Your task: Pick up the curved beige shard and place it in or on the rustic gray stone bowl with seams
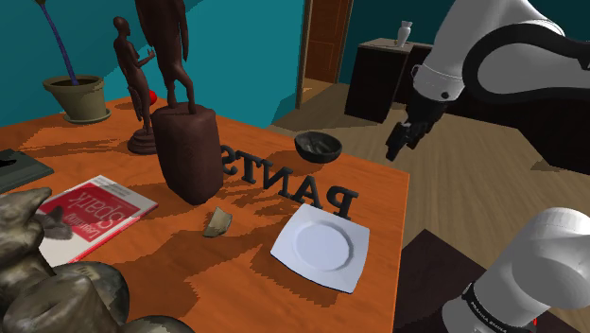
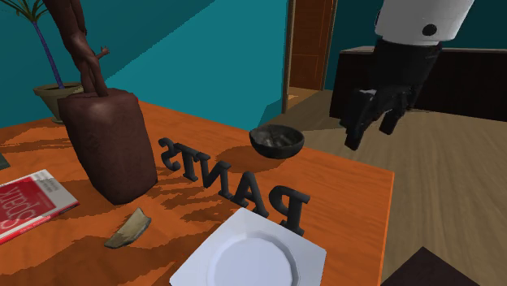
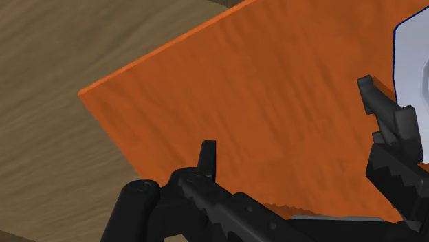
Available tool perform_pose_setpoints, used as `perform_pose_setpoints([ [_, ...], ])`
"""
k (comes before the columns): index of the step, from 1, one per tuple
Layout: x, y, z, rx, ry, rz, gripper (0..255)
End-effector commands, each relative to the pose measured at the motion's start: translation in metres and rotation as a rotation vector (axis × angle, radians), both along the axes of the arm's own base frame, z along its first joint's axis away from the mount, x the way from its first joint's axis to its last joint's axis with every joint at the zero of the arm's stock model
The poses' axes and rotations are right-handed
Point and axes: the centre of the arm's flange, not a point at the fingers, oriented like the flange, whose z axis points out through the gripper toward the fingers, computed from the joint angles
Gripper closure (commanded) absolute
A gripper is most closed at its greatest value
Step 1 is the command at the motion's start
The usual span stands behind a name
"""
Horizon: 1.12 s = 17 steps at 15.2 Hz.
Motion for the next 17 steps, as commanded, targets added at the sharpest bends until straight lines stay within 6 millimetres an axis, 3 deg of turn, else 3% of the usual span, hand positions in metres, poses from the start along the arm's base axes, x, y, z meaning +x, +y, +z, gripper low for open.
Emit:
perform_pose_setpoints([
  [1,0.005,0.019,-0.010,0.025,-0.007,-0.039,0],
  [9,0.025,0.101,-0.054,0.119,-0.034,-0.181,0],
  [17,0.058,0.183,-0.090,0.212,-0.060,-0.323,0],
])
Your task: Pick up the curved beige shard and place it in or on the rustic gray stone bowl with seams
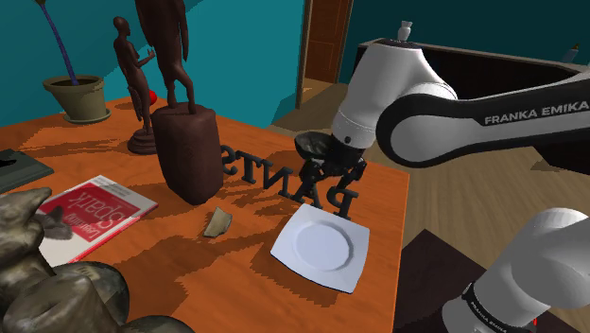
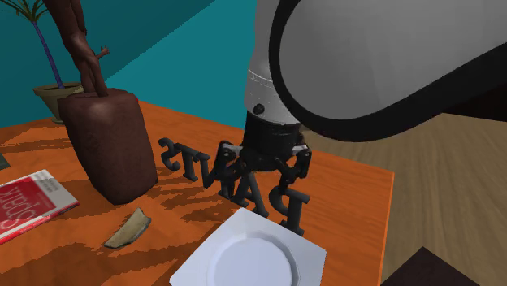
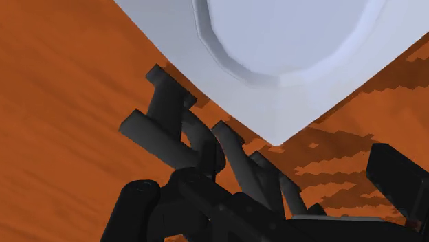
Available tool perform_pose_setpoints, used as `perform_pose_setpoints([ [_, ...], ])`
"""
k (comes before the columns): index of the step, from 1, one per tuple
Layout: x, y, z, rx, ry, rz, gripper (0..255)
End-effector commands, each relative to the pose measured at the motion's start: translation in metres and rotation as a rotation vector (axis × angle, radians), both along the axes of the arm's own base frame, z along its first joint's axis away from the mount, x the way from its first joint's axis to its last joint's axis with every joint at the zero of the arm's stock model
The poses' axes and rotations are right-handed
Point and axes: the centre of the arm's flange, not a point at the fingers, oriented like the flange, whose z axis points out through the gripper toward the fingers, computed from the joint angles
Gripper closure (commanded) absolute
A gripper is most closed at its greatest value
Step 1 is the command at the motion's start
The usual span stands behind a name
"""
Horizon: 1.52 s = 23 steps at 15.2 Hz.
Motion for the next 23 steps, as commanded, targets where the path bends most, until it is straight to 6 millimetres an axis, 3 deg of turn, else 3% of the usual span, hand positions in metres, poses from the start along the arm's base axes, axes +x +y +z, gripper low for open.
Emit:
perform_pose_setpoints([
  [1,0.007,0.021,-0.008,0.027,-0.007,-0.039,0],
  [16,0.104,0.165,-0.050,0.202,-0.057,-0.305,0],
  [23,0.119,0.178,-0.081,0.211,-0.060,-0.319,0],
])
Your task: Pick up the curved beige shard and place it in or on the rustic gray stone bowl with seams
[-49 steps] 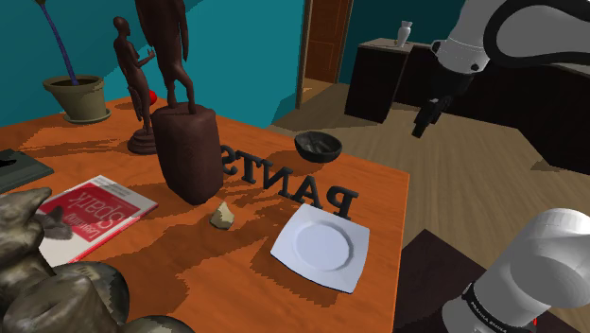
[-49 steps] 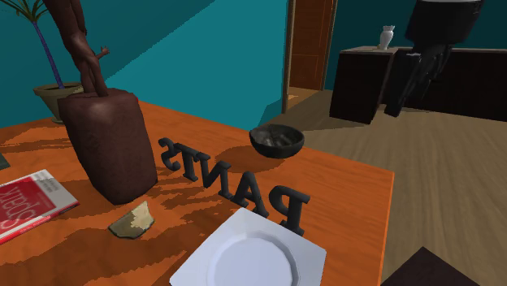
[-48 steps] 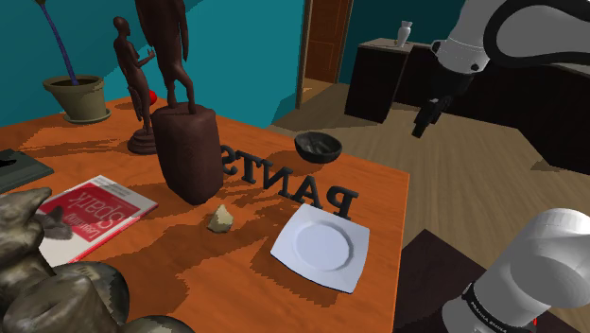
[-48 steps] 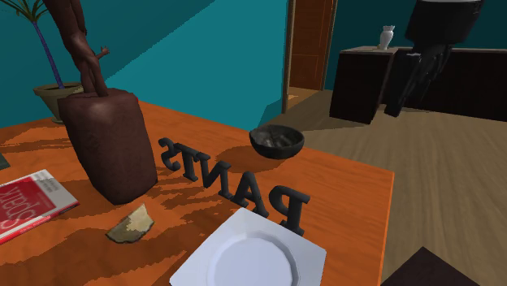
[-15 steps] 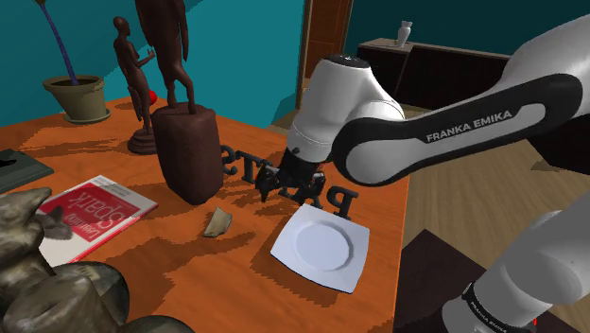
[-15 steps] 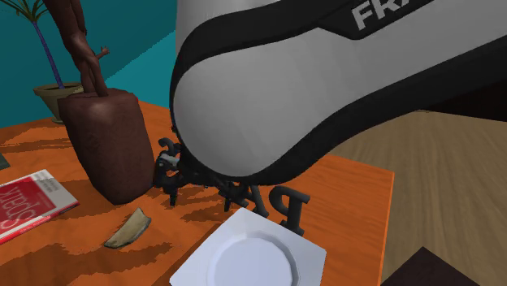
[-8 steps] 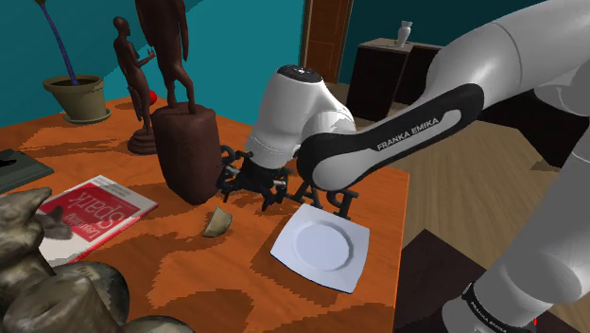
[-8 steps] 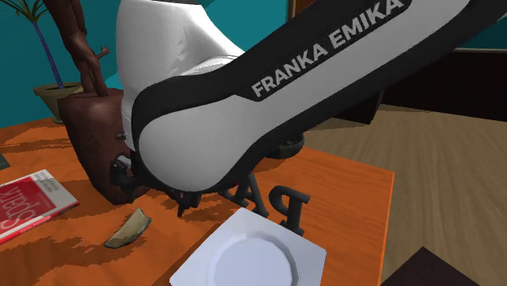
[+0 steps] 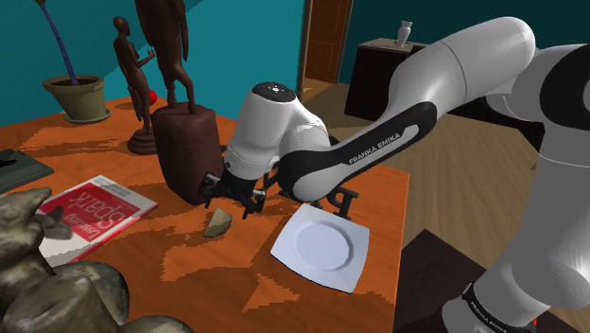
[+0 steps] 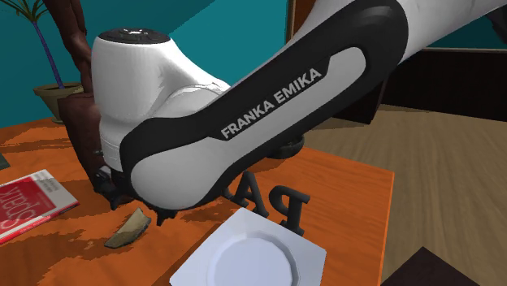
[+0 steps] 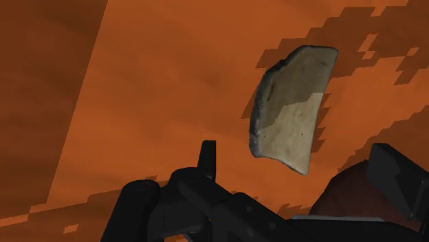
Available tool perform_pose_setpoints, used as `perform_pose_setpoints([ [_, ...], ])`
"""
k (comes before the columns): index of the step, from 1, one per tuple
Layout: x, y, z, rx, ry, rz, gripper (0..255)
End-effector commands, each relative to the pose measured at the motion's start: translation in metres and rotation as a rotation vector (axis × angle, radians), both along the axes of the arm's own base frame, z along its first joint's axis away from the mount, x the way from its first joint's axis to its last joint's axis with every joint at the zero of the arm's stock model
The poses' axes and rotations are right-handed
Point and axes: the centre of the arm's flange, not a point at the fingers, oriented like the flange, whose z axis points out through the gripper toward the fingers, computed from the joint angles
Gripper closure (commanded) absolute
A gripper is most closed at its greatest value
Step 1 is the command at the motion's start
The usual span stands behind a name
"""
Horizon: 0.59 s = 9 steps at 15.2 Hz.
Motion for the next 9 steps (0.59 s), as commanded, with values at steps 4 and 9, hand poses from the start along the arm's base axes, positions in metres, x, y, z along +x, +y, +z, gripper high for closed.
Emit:
perform_pose_setpoints([
  [4,0.0042,0.0035,-0.0127,0.000,0.000,0.000,0],
  [9,0.0042,0.0035,-0.0126,0.000,0.000,0.000,0],
])
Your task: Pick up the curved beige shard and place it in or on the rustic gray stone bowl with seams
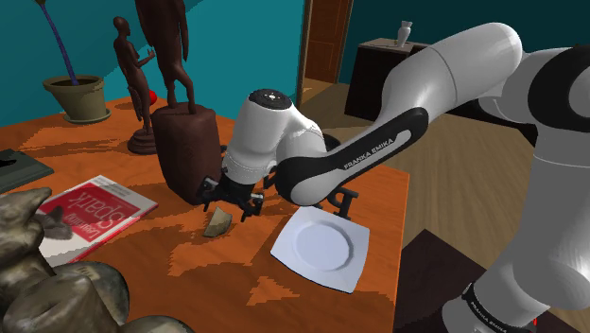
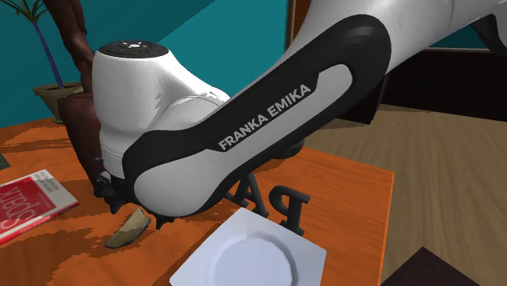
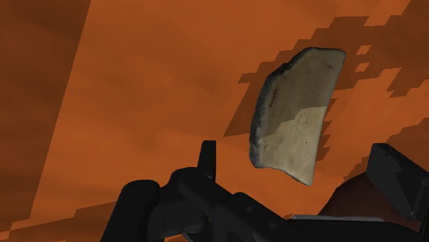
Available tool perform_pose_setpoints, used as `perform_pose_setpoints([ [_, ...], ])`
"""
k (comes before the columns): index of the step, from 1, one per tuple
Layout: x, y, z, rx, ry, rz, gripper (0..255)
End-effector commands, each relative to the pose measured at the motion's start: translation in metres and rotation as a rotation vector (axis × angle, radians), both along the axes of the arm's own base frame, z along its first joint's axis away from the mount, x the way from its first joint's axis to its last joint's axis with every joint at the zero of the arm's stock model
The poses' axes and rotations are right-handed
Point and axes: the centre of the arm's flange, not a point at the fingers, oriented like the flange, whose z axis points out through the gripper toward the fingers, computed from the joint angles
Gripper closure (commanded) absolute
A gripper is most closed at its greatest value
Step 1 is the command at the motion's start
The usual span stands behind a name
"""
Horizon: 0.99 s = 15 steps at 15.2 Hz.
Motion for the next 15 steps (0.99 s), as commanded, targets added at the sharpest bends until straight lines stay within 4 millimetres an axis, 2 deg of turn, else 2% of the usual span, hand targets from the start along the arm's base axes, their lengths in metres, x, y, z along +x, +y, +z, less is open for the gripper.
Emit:
perform_pose_setpoints([
  [1,0.000,0.000,0.000,0.000,0.000,0.000,255],
  [10,0.000,0.000,0.000,0.000,0.000,0.000,255],
  [11,0.000,0.000,0.000,0.000,0.000,0.000,0],
  [14,0.054,0.061,0.026,-0.157,0.332,-0.067,0],
  [15,0.058,0.065,0.027,-0.167,0.353,-0.071,0],
])
